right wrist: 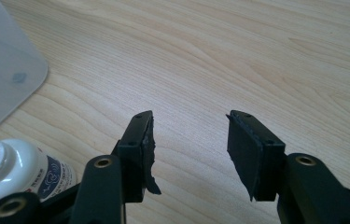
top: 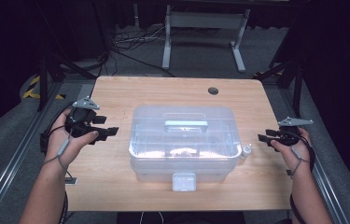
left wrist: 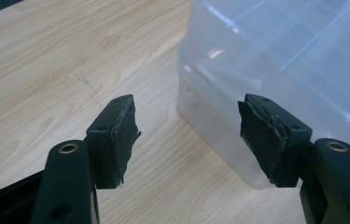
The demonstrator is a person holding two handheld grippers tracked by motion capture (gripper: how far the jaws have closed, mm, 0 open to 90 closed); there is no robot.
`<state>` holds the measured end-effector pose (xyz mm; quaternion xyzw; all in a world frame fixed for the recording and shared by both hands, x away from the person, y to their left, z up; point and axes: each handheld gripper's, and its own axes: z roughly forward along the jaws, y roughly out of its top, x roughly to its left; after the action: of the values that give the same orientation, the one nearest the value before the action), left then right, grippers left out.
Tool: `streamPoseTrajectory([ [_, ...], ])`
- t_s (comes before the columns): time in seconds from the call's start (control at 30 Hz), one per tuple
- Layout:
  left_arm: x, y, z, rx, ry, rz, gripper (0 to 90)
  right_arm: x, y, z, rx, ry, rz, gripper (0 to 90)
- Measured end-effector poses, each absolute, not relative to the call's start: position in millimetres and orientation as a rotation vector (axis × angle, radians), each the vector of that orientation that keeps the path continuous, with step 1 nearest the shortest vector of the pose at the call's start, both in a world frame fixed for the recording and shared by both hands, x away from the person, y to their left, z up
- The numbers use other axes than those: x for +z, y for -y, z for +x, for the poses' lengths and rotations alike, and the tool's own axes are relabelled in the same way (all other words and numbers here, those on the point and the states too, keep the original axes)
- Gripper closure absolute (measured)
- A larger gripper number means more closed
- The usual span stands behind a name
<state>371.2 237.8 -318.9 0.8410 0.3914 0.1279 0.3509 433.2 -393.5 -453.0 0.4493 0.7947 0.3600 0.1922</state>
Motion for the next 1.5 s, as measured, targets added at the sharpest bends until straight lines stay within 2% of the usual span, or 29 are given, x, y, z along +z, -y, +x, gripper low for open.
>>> streamPoseTrajectory([
  [0.5,-289.2,-184.7,369.3,0.304,-0.775,2.192,35.9,-451.3,396.9,425.8,1.044,-2.207,1.302,52.6],
  [1.5,-283.5,-112.3,388.7,0.236,-0.567,2.269,28.4,-457.0,392.7,420.0,1.084,-2.205,1.336,50.8],
])
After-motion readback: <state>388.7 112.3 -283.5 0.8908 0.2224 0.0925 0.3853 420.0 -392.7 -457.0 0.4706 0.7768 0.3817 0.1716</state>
